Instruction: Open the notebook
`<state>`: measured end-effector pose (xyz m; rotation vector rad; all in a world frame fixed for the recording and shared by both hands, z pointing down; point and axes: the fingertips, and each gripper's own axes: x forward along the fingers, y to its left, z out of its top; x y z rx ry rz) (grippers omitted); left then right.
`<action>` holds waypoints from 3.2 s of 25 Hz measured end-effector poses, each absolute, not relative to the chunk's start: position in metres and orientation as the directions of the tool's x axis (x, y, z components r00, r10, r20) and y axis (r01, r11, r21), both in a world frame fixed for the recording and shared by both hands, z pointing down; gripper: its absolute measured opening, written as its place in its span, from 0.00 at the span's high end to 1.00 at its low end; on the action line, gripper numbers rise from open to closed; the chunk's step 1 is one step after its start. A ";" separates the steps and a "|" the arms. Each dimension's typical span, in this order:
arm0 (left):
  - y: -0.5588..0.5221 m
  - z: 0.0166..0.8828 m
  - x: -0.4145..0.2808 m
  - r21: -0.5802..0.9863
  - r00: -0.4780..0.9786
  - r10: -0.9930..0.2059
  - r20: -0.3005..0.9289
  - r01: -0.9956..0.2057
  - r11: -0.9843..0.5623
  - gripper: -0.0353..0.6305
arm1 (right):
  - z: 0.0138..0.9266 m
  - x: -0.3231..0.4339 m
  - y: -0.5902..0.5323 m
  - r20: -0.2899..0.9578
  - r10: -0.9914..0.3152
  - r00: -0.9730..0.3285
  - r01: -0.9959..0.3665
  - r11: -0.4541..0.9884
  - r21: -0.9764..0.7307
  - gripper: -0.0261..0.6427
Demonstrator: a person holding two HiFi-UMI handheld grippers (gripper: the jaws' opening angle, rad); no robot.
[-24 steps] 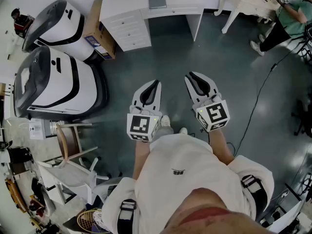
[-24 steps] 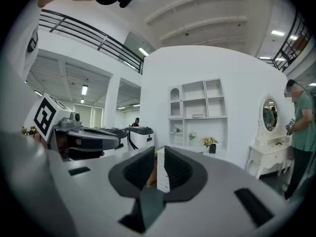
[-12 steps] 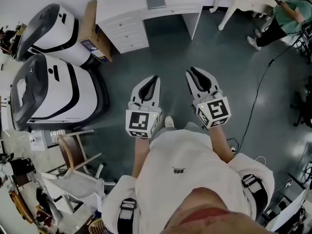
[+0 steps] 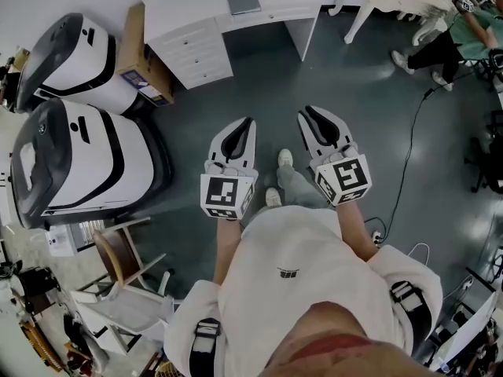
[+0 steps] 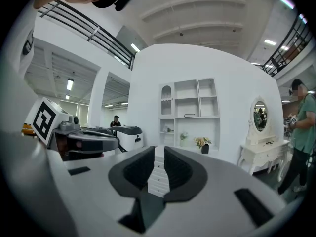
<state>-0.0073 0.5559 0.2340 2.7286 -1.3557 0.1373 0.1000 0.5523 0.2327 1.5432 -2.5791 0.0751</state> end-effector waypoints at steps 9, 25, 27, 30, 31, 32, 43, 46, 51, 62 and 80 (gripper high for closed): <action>0.511 0.238 0.008 0.035 0.600 -0.787 0.145 -0.798 -0.602 0.95 | 0.238 0.116 0.504 0.153 -0.873 -0.463 -0.883 0.469 0.001 0.89; 0.371 0.244 0.018 0.028 0.535 -0.827 0.171 -0.842 -0.539 0.95 | 0.240 0.124 0.354 0.158 -0.827 -0.539 -0.838 0.545 -0.007 0.90; 0.355 0.242 0.023 0.031 0.536 -0.828 0.163 -0.842 -0.539 0.95 | 0.239 0.127 0.338 0.158 -0.824 -0.545 -0.835 0.550 -0.008 0.90; 0.333 0.242 0.029 0.034 0.532 -0.831 0.164 -0.845 -0.534 0.95 | 0.241 0.131 0.315 0.161 -0.818 -0.552 -0.830 0.558 -0.012 0.90; 0.326 0.242 0.031 0.034 0.530 -0.832 0.166 -0.846 -0.532 0.95 | 0.242 0.134 0.308 0.164 -0.816 -0.554 -0.828 0.560 -0.013 0.90; 0.320 0.242 0.033 0.033 0.527 -0.833 0.167 -0.847 -0.530 0.95 | 0.242 0.136 0.301 0.165 -0.814 -0.557 -0.827 0.562 -0.014 0.90; 0.265 0.237 0.046 0.022 0.485 -0.858 0.172 -0.872 -0.488 0.95 | 0.237 0.148 0.241 0.153 -0.790 -0.594 -0.801 0.598 -0.022 0.90; 0.255 0.235 0.047 0.018 0.478 -0.861 0.173 -0.876 -0.482 0.95 | 0.236 0.150 0.230 0.151 -0.788 -0.598 -0.799 0.601 -0.026 0.90; 0.239 0.240 0.044 0.024 0.476 -0.861 0.182 -0.877 -0.480 0.95 | 0.241 0.147 0.212 0.160 -0.786 -0.598 -0.799 0.601 -0.035 0.90; 0.176 0.253 0.040 0.035 0.517 -0.835 0.187 -0.853 -0.520 0.95 | 0.256 0.146 0.157 0.182 -0.809 -0.558 -0.827 0.561 -0.043 0.90; 0.044 0.273 0.012 0.067 0.625 -0.751 0.214 -0.776 -0.627 0.95 | 0.275 0.114 0.040 0.240 -0.855 -0.459 -0.886 0.460 -0.054 0.90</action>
